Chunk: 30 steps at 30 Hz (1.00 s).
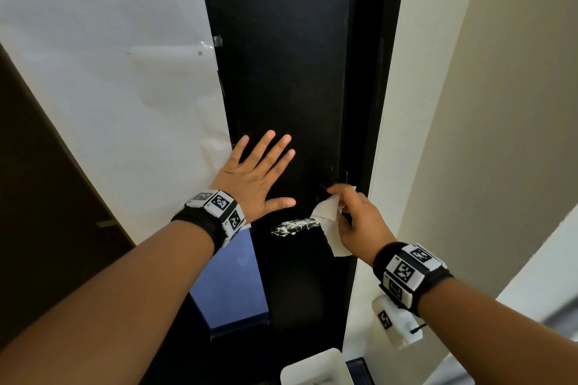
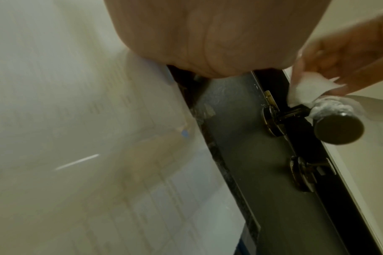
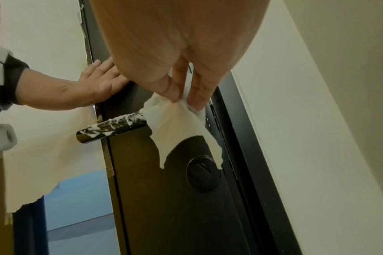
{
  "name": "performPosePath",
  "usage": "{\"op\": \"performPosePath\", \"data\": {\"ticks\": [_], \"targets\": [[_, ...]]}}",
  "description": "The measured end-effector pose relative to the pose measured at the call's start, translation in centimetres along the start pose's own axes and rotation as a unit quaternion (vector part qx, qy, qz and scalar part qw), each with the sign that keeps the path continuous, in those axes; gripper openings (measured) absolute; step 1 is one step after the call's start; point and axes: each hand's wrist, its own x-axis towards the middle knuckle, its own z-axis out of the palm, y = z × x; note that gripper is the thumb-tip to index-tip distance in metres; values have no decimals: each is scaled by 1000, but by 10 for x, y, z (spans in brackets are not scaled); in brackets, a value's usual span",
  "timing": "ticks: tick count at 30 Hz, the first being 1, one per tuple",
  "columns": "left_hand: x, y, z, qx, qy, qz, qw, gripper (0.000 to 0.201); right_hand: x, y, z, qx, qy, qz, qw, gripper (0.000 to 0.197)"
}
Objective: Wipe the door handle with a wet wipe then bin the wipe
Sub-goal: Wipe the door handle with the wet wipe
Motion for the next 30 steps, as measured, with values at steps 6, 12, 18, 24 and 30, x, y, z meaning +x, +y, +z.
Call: {"op": "performPosePath", "data": {"ticks": [6,12,18,24,30], "targets": [[0,1,-1,1,-4,-3,1000,89,-12,4,12,-71,-68,-22,995,47],[0,1,-1,6,-5,-5,1000,90,-6,5,15,-186,-85,-34,978,51],[0,1,-1,4,-4,-7,1000,90,-11,-4,15,-197,-54,-57,977,57],[0,1,0,0,-2,-5,1000,90,-19,-8,26,-146,-13,-6,989,49],[0,1,1,-2,-5,-5,1000,90,-25,-17,32,-131,13,-12,991,48]]}}
